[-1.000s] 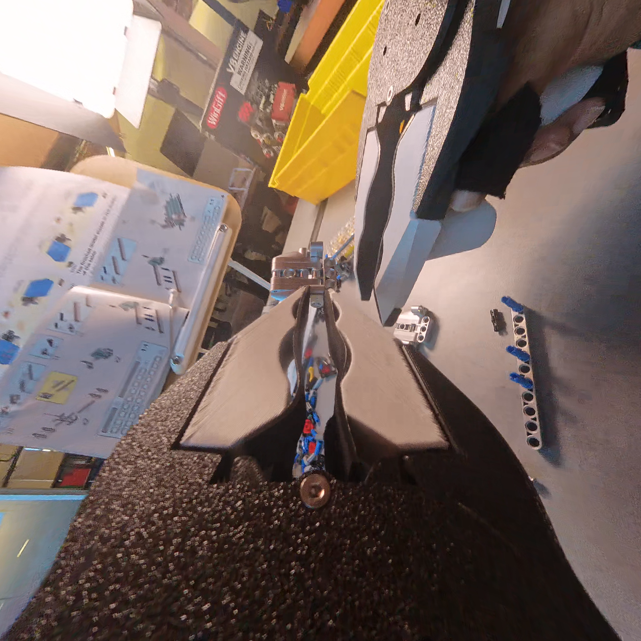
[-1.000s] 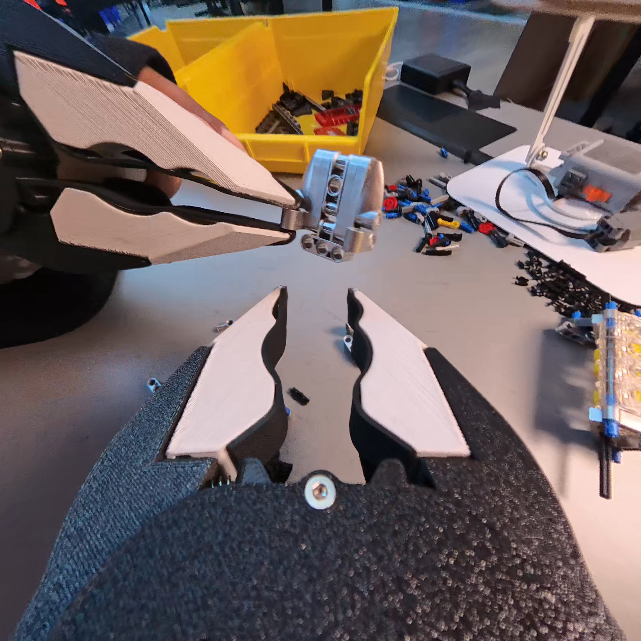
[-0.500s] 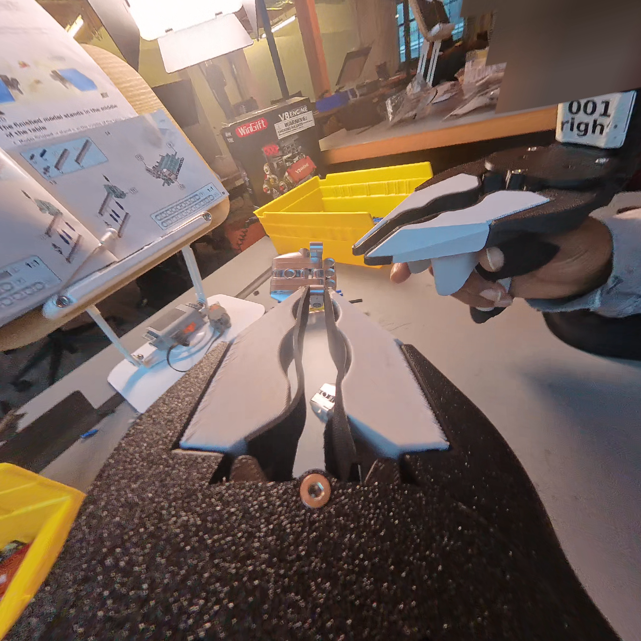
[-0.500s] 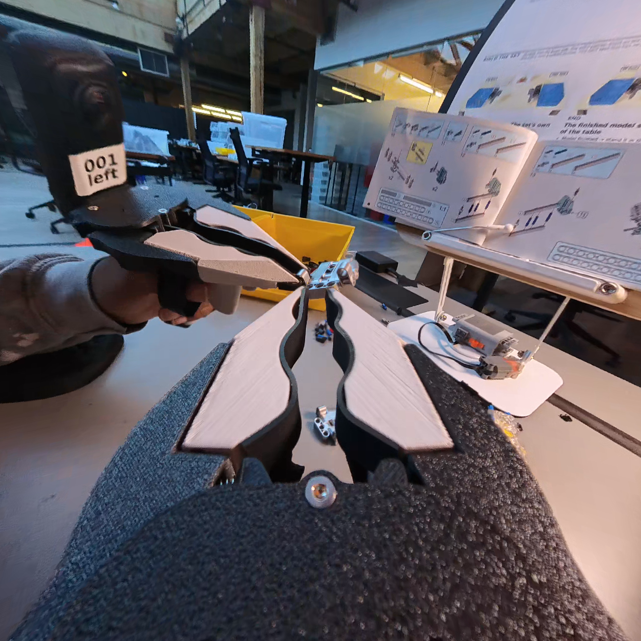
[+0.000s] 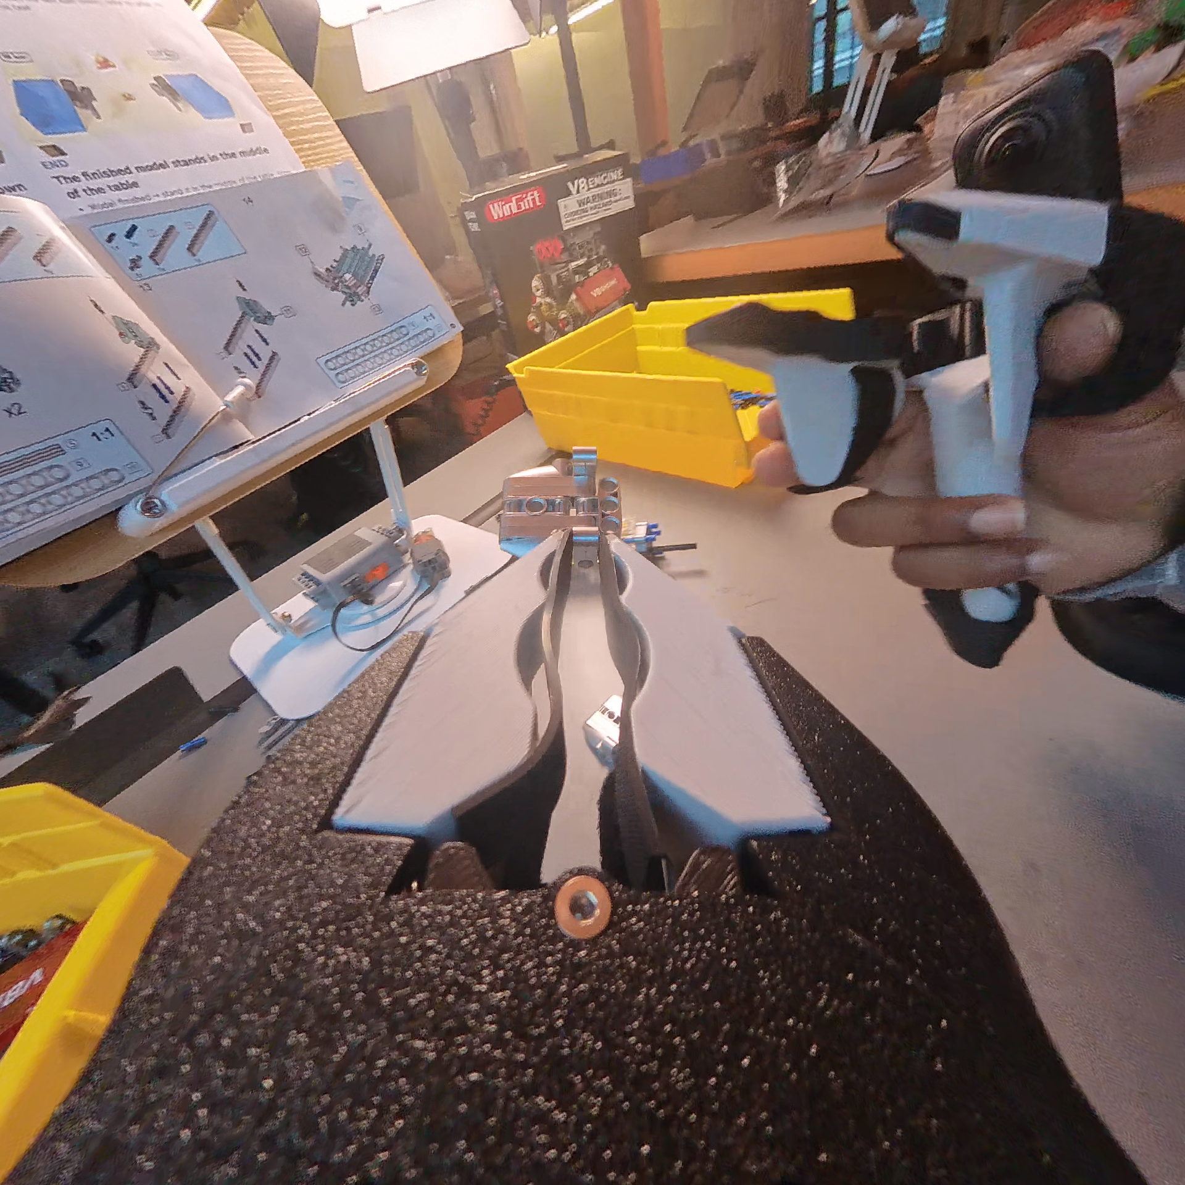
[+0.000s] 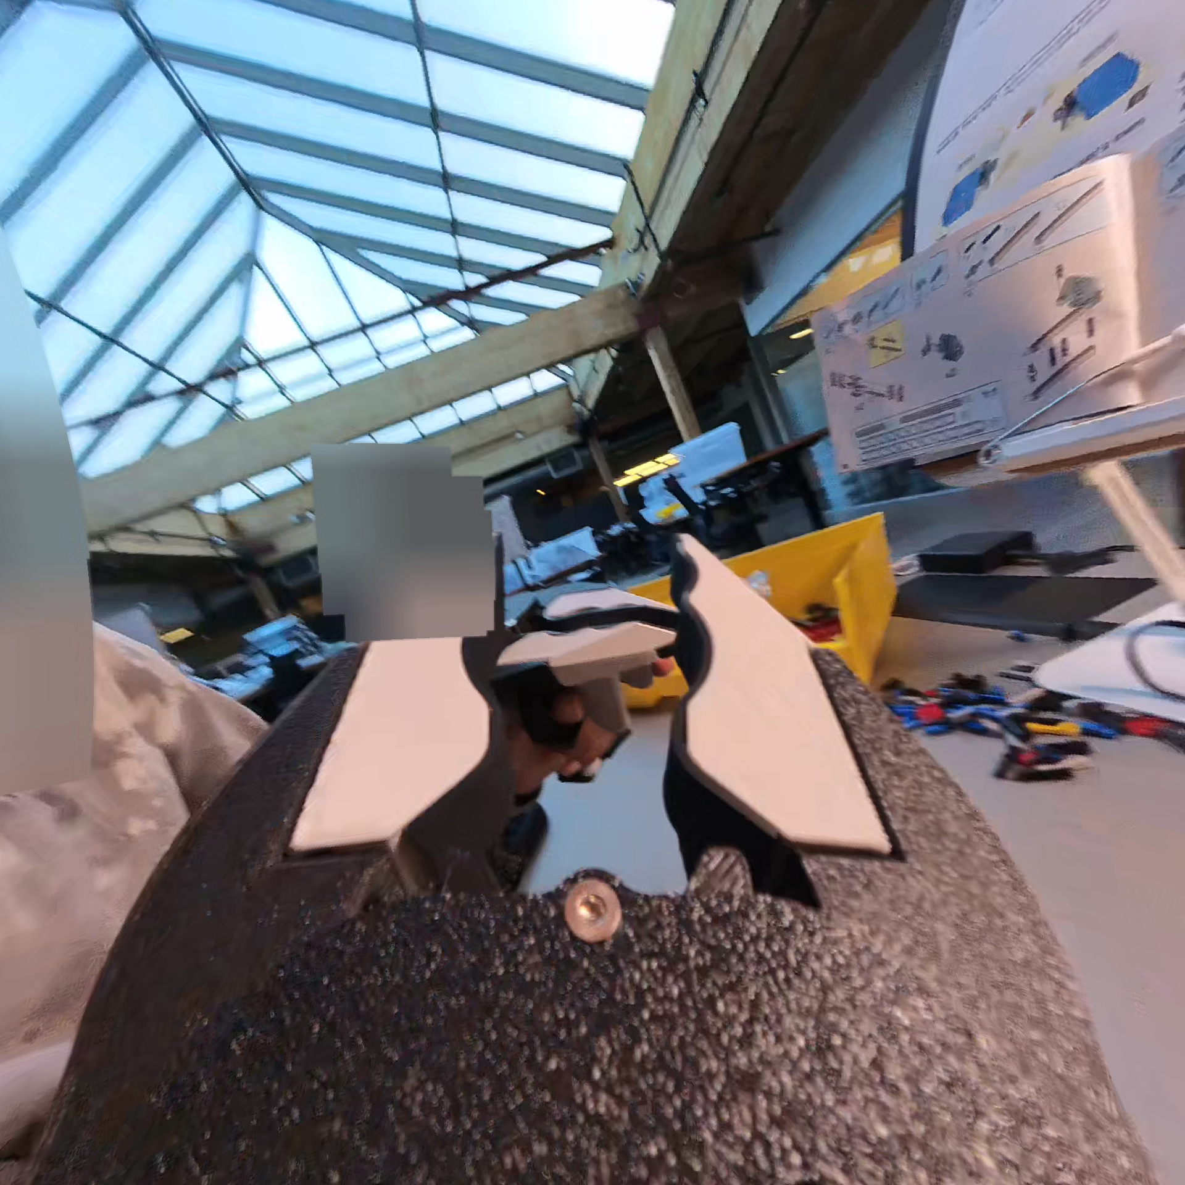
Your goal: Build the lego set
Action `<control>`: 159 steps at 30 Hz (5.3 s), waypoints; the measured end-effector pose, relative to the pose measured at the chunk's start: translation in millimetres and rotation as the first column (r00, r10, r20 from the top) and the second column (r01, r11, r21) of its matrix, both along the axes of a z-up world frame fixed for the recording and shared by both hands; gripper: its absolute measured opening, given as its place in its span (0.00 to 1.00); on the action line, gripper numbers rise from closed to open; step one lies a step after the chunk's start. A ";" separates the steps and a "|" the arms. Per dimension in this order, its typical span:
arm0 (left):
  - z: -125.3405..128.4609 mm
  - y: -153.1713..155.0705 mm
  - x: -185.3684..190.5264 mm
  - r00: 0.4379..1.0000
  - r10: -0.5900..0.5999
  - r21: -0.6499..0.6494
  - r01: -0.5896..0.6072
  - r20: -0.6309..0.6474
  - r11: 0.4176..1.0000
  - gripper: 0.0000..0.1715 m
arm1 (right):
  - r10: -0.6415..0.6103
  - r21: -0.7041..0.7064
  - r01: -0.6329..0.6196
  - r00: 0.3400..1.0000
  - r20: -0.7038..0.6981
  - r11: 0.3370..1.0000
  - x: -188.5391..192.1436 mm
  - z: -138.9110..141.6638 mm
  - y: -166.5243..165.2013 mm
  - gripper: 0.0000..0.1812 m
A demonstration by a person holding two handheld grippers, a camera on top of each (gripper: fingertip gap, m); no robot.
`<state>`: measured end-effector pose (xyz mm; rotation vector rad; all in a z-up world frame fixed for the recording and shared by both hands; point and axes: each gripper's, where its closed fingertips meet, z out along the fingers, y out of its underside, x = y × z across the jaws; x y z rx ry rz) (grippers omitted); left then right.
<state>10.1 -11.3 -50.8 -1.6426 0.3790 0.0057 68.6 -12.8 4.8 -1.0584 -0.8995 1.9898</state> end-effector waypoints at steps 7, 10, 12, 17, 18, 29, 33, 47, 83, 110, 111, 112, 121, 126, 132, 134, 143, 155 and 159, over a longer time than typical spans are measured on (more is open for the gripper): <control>-10.1 7.2 -7.7 0.993 0.081 -0.024 -0.084 -0.090 0.996 0.03 | 0.111 -0.277 -0.135 0.989 -0.101 0.951 8.1 -1.7 17.1 0.01; -13.5 8.4 -8.5 0.991 0.090 -0.038 -0.094 -0.095 0.995 0.03 | 0.152 -0.278 -0.170 0.985 -0.087 0.945 4.4 -0.6 11.1 0.26; -15.3 8.9 -9.0 0.991 0.093 -0.046 -0.097 -0.095 0.994 0.03 | 0.180 -0.260 -0.200 0.979 -0.097 0.945 6.2 -0.7 5.4 0.07; -17.4 8.8 -10.2 0.989 0.098 -0.048 -0.104 -0.110 0.993 0.03 | 0.163 -0.231 -0.178 0.983 -0.080 0.957 4.6 -1.3 2.7 0.16; -18.4 8.9 -10.4 0.989 0.098 -0.050 -0.104 -0.108 0.993 0.03 | 0.177 -0.225 -0.189 0.981 -0.073 0.956 3.4 -1.4 0.1 0.24; -122.4 15.0 -64.1 0.984 0.150 -0.477 -0.178 -0.096 0.861 0.03 | 0.197 -0.112 -0.190 0.978 0.061 0.975 -11.1 -21.5 -18.2 0.34; -143.8 13.2 -74.7 0.977 0.189 -0.561 -0.209 -0.094 0.801 0.04 | 0.194 -0.106 -0.183 0.975 0.108 0.977 -17.5 -32.4 -19.7 0.35; -69.7 51.0 -39.3 0.922 0.331 -0.307 -0.380 -0.200 0.873 0.24 | 0.061 -0.131 -0.045 0.991 0.121 0.990 -46.8 -27.2 -40.4 0.53; -91.1 145.1 -21.2 0.891 0.249 -0.402 -0.402 -0.380 0.823 0.30 | 0.043 -0.712 -0.145 0.986 -0.159 0.686 0.6 -4.6 97.9 0.59; -120.4 184.8 -4.6 0.893 0.128 -0.509 -0.358 -0.431 0.783 0.30 | -0.069 -0.508 0.062 0.998 0.005 0.859 -2.9 -21.9 127.9 0.63; -120.3 185.6 -4.8 0.891 0.127 -0.506 -0.360 -0.436 0.784 0.30 | -0.072 -0.498 0.068 0.997 0.011 0.864 -3.5 -23.5 128.4 0.63; -120.1 186.3 -5.0 0.889 0.127 -0.502 -0.361 -0.439 0.786 0.30 | -0.071 -0.488 0.069 0.997 0.016 0.870 -4.1 -25.0 128.5 0.63; -117.5 190.7 -6.3 0.889 0.132 -0.485 -0.358 -0.439 0.798 0.29 | -0.077 -0.370 0.096 0.995 0.067 0.924 -12.8 -31.6 125.0 0.64; -116.8 191.1 -7.7 0.890 0.133 -0.485 -0.357 -0.436 0.798 0.29 | -0.073 -0.332 0.099 0.993 0.091 0.938 -16.1 -37.4 121.7 0.63; -115.6 191.2 -8.1 0.892 0.134 -0.484 -0.355 -0.433 0.800 0.29 | -0.072 -0.313 0.099 0.993 0.096 0.945 -16.3 -39.4 120.0 0.61; -115.3 191.2 -8.3 0.891 0.135 -0.482 -0.356 -0.433 0.801 0.29 | -0.069 -0.324 0.094 0.994 0.090 0.941 -15.4 -39.2 120.9 0.61; -115.5 191.4 -8.7 0.892 0.138 -0.483 -0.356 -0.430 0.800 0.29 | -0.042 -0.363 0.061 0.997 0.061 0.930 -11.5 -37.6 121.1 0.60; -114.0 191.7 -8.8 0.891 0.142 -0.481 -0.360 -0.431 0.799 0.29 | 0.016 -0.524 -0.037 0.999 -0.045 0.851 -1.7 -31.3 131.4 0.60; -113.4 191.5 -9.0 0.891 0.141 -0.482 -0.360 -0.431 0.799 0.29 | 0.017 -0.534 -0.044 0.998 -0.056 0.845 0.0 -31.1 133.4 0.59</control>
